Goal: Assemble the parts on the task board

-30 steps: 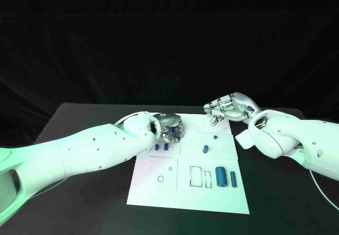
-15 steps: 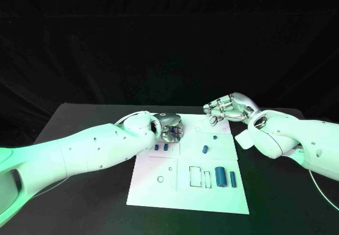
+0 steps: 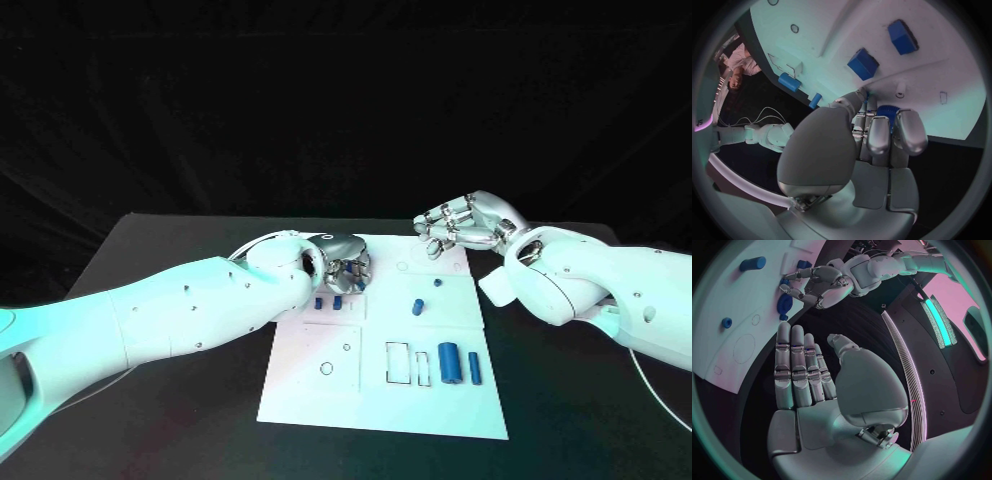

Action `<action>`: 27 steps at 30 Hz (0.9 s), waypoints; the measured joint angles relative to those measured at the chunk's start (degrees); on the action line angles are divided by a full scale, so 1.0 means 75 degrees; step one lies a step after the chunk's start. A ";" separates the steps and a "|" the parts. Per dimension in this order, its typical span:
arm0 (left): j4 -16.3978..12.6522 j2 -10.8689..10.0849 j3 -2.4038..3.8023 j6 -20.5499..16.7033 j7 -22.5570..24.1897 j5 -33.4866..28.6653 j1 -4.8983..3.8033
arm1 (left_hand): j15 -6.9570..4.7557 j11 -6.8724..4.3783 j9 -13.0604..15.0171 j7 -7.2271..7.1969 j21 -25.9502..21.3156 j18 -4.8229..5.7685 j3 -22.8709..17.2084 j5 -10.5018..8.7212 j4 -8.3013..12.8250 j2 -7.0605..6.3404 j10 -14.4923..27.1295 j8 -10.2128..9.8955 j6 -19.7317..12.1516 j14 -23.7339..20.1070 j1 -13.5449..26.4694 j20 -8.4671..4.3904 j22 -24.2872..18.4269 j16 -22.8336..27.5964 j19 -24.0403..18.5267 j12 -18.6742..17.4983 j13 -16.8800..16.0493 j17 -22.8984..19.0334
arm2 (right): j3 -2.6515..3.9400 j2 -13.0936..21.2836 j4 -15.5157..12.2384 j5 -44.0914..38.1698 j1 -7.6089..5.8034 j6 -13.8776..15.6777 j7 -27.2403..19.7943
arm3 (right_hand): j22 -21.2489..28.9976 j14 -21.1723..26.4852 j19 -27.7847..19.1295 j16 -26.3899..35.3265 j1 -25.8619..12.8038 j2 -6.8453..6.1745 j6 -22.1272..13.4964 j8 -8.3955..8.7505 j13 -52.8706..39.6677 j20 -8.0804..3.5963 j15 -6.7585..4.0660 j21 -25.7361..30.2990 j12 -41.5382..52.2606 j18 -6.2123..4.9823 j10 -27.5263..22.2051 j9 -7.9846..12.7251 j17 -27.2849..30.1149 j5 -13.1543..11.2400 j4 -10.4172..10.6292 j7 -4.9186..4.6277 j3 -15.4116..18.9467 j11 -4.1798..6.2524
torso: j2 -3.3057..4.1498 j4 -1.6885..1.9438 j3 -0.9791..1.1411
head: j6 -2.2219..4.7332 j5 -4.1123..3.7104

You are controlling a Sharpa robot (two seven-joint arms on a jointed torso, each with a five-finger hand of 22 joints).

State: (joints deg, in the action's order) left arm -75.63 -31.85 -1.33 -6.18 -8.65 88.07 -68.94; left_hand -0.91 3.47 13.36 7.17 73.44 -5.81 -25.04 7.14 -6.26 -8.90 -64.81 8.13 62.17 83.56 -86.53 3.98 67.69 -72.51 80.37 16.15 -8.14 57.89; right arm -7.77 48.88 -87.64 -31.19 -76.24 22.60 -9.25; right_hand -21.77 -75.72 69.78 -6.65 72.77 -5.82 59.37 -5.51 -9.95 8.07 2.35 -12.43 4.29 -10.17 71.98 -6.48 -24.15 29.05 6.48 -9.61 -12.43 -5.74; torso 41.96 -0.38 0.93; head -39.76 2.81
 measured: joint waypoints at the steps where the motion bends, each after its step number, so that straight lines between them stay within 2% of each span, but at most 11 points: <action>1: -0.0039 -0.0035 0.0020 -0.0024 0.0002 -0.0016 0.0002 | 0.0000 0.0012 0.0000 0.0000 0.0000 0.0000 0.0000 0.0000 0.0000 0.0000 -0.0012 0.0000 0.0000 0.0000 0.0000 0.0000 0.0010 0.0000 0.0000 0.0000 0.0001 0.0000 | 0.0000 0.0001 0.0000 0.0000 0.0000 0.0000 0.0000 | 0.0000 0.0000 0.0000 0.0000 0.0000 0.0000 0.0000 0.0000 0.0000 0.0000 0.0000 0.0000 0.0000 0.0000 0.0000 0.0000 0.0000 0.0000 0.0000 0.0000 0.0000 0.0000 | 0.0000 -0.0001 0.0000 | 0.0004 -0.0001; 5: -0.0260 -0.0215 0.0152 -0.0153 0.0014 -0.0104 0.0001 | 0.0000 -0.0014 0.0000 0.0000 0.0031 0.0000 0.0000 0.0000 0.0000 0.0000 -0.0039 -0.0006 0.0000 0.0000 0.0000 0.0000 0.0058 0.0000 0.0000 -0.0029 0.0000 0.0000 | 0.0000 0.0009 0.0000 0.0000 0.0000 0.0003 -0.0001 | 0.0000 0.0000 0.0000 0.0000 0.0000 0.0000 0.0000 0.0000 0.0000 0.0000 0.0000 0.0000 0.0000 0.0000 0.0000 0.0000 0.0001 0.0000 0.0000 0.0000 0.0000 0.0000 | -0.0001 -0.0001 0.0001 | 0.0018 -0.0003; 14: -0.0781 -0.0677 0.0392 -0.0394 0.0024 -0.0346 -0.0010 | 0.0000 -0.0013 -0.0016 -0.0001 0.0090 -0.0001 -0.0019 0.0000 0.0020 -0.0032 -0.0093 -0.0012 0.0054 0.0000 0.0032 -0.0028 0.0115 0.0000 0.0028 -0.0069 0.0000 -0.0014 | 0.0000 0.0020 0.0000 -0.0002 0.0001 0.0009 -0.0002 | 0.0000 0.0000 0.0000 0.0000 0.0000 0.0000 0.0000 0.0000 0.0000 0.0000 0.0000 0.0000 0.0000 0.0000 0.0000 0.0000 -0.0006 0.0000 0.0000 0.0000 0.0000 0.0000 | -0.0002 0.0006 0.0000 | 0.0036 -0.0004; 21: -0.0942 -0.1066 0.0441 -0.0388 -0.0014 -0.0511 -0.0034 | 0.0000 -0.0014 -0.0023 0.0025 0.0090 0.0000 -0.0019 0.0000 0.0020 -0.0002 -0.0149 -0.0037 0.0080 0.0000 0.0063 -0.0028 0.0130 0.0000 0.0028 -0.0097 -0.0001 -0.0050 | 0.0000 0.0037 0.0000 -0.0003 0.0001 0.0011 -0.0002 | 0.0000 0.0000 0.0000 0.0000 0.0000 0.0000 0.0000 0.0000 -0.0001 0.0000 0.0000 0.0000 0.0000 0.0000 0.0000 0.0000 -0.0005 0.0029 -0.0022 0.0000 -0.0022 0.0000 | -0.0009 0.0012 -0.0001 | 0.0039 -0.0001; 27: -0.0922 -0.1245 0.0406 -0.0303 -0.0074 -0.0637 -0.0032 | 0.0000 -0.0015 -0.0025 0.0000 0.0089 0.0000 -0.0019 0.0000 0.0020 -0.0050 -0.0149 -0.0038 0.0108 0.0000 0.0112 -0.0028 0.0130 0.0000 0.0028 -0.0140 0.0004 -0.0078 | 0.0000 0.0042 0.0001 -0.0003 0.0001 0.0012 -0.0002 | 0.0000 0.0000 0.0000 0.0000 0.0000 0.0000 0.0000 0.0000 -0.0001 0.0000 0.0000 0.0000 0.0000 0.0000 0.0000 0.0000 -0.0005 0.0029 -0.0022 0.0000 -0.0022 0.0000 | -0.0007 0.0018 -0.0002 | 0.0040 -0.0008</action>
State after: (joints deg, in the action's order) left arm -82.54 -41.19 1.71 -8.45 -9.21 83.29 -69.18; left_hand -0.91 3.36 13.17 7.17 74.11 -5.81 -25.19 7.14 -6.11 -9.28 -65.93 7.85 62.98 83.56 -85.69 3.77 68.67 -72.51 80.58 15.10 -8.11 57.31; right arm -7.77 49.19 -87.63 -31.21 -76.23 22.69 -9.27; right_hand -21.77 -75.72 69.77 -6.65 72.77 -5.82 59.37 -5.51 -9.95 8.07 2.35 -12.43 4.30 -10.17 71.98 -6.48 -24.18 29.27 6.32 -9.61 -12.59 -5.74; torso 41.90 -0.25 0.91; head -39.46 2.75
